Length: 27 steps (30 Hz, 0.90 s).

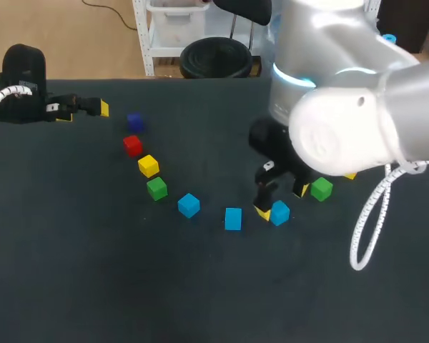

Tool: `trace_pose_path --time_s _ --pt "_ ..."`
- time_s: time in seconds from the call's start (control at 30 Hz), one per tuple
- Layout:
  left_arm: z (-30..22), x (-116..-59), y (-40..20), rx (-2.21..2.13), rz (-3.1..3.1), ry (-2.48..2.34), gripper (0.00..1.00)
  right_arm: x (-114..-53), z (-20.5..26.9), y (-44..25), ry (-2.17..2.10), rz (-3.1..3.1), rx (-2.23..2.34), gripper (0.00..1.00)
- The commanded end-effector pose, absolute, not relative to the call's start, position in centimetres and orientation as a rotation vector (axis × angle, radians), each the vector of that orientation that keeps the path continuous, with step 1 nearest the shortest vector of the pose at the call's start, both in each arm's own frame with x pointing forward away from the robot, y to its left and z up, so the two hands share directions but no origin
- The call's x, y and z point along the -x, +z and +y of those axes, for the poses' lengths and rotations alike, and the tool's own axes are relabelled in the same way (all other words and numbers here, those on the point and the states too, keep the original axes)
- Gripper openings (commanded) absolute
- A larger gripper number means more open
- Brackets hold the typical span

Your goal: Place the blue cubes, place green cubes on the blue cubes, place the yellow cubes on the green cubes, then place the red cubes on the yellow cubes, and place purple cube on the red cubes.

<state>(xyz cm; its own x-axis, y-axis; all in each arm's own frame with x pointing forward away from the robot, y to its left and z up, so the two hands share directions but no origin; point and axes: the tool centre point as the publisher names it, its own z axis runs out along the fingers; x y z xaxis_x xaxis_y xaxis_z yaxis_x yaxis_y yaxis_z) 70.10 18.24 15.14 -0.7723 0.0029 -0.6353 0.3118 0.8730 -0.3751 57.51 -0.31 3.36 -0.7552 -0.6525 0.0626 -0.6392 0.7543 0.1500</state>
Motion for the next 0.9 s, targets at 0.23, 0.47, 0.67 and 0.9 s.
trace_pose_path --time_s 0.23,0.47,0.67,0.9 --pt "18.4 -70.0 15.0 -0.23 2.378 -0.631 1.0 -58.5 -0.4 1.6 -0.198 -2.817 -1.032 1.0" --pt "18.4 -70.0 15.0 -0.23 2.378 -0.631 1.0 -59.0 -0.3 1.0 -0.213 -2.816 -1.054 0.87" --pt "18.4 -70.0 15.0 -0.23 2.378 -0.631 1.0 -58.9 -0.3 0.9 -0.222 -2.809 -1.057 0.65" --pt "18.4 -70.0 15.0 -0.23 2.378 -0.631 1.0 -58.6 -0.4 0.7 -0.246 -2.798 -1.062 0.48"
